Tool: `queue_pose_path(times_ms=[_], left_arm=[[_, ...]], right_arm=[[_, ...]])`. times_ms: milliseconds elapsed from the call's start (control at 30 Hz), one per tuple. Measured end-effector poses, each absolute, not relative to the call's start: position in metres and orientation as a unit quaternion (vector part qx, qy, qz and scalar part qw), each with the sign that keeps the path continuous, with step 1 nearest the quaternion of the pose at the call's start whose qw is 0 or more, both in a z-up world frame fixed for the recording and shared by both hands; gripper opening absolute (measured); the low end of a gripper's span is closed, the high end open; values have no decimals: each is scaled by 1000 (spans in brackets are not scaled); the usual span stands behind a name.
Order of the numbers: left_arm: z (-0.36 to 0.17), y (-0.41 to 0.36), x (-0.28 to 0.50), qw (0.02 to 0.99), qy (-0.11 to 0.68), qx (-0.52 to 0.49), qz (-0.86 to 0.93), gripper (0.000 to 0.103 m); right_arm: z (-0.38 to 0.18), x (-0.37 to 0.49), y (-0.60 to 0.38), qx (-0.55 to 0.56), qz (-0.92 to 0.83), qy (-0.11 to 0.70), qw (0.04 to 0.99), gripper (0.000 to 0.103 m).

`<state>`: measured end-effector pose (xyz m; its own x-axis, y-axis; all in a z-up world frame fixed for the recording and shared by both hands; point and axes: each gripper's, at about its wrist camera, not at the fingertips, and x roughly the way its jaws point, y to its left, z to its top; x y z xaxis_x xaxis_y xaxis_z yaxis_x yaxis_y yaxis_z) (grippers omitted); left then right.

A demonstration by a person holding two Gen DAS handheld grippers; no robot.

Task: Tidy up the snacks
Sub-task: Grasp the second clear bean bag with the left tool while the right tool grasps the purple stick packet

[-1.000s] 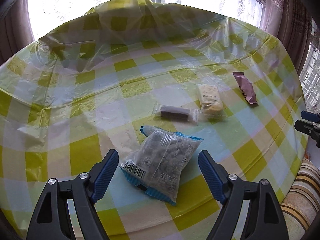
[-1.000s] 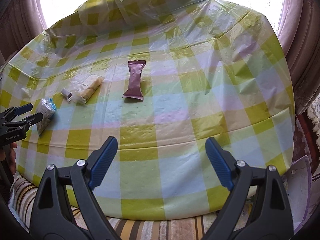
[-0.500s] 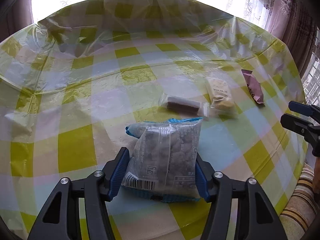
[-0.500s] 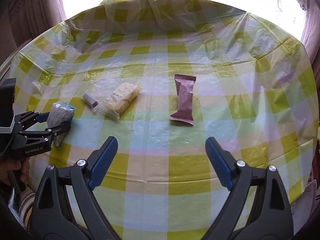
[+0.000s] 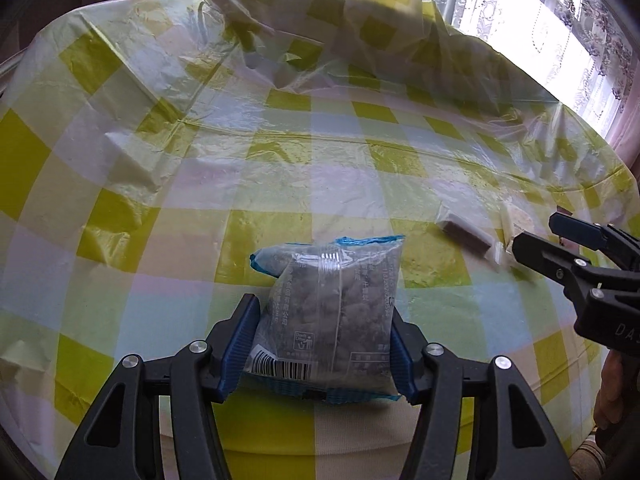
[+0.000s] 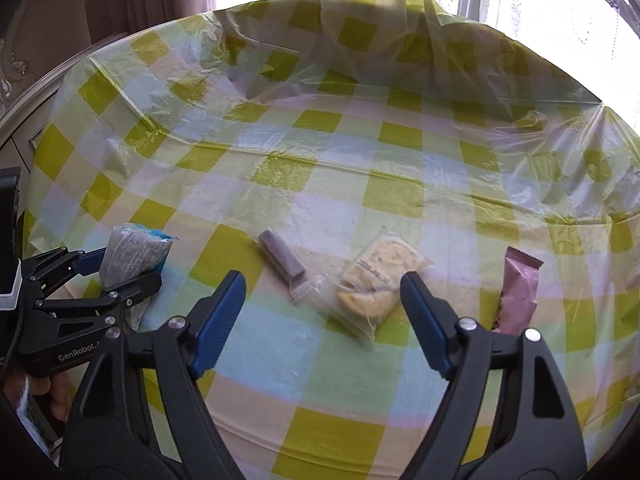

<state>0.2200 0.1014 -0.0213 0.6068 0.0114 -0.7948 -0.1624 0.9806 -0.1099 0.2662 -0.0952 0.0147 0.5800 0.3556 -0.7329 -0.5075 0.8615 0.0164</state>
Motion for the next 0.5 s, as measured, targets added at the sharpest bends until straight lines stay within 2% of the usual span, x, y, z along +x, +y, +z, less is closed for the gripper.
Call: queue_pose_path(times_ms=[400,500], left_arm=[[-22,110,216,895,431,-102,54,59],[-22,111,215,896,429,-104,53,59]], right_arm=[[-15,296,-40,-157,286,421,846,54],[-16,301,-41,-137,290,431,843,42]])
